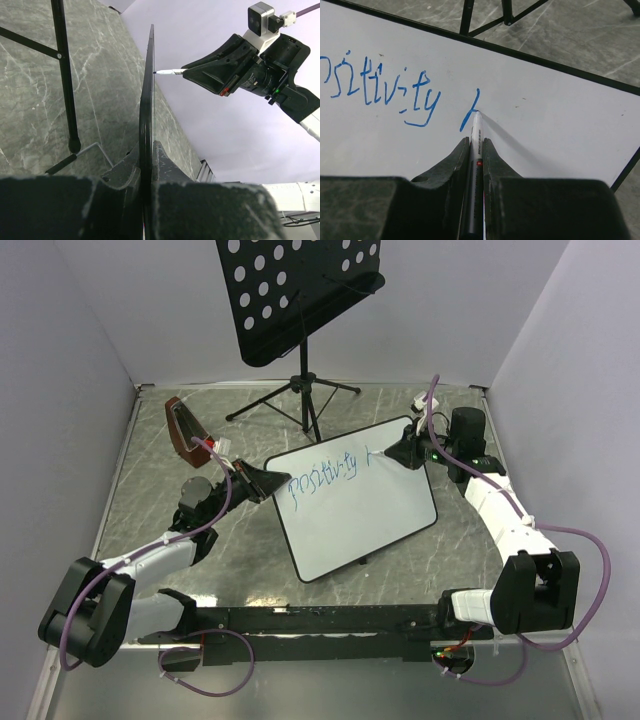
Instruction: Write a sentence on the whiteboard
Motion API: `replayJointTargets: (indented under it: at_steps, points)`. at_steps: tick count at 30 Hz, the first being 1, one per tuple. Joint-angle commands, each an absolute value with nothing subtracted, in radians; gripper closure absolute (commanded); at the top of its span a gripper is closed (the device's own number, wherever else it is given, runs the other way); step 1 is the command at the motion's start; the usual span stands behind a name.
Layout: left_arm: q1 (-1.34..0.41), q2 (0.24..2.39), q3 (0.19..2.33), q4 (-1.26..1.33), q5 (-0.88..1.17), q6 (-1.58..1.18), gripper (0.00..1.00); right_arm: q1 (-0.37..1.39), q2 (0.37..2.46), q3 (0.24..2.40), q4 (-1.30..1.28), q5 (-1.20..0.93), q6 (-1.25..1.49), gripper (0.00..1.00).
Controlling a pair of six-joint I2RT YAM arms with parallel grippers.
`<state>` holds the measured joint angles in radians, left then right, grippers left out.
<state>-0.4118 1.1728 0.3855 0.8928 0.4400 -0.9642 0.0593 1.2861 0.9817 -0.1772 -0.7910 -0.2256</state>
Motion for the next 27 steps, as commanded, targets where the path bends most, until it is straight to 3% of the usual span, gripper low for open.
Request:
replayJointTargets:
  at_steps: [1, 27]
  points:
    - [-0.414, 1.16, 0.403, 1.017, 0.454, -0.937, 0.99, 0.063, 1.269, 1.011, -0.155, -0.75, -0.248, 1.0]
    - [-0.414, 1.157, 0.402, 1.011, 0.453, -0.933, 0.99, 0.063, 1.196, 0.939, -0.233, -0.788, -0.307, 1.0]
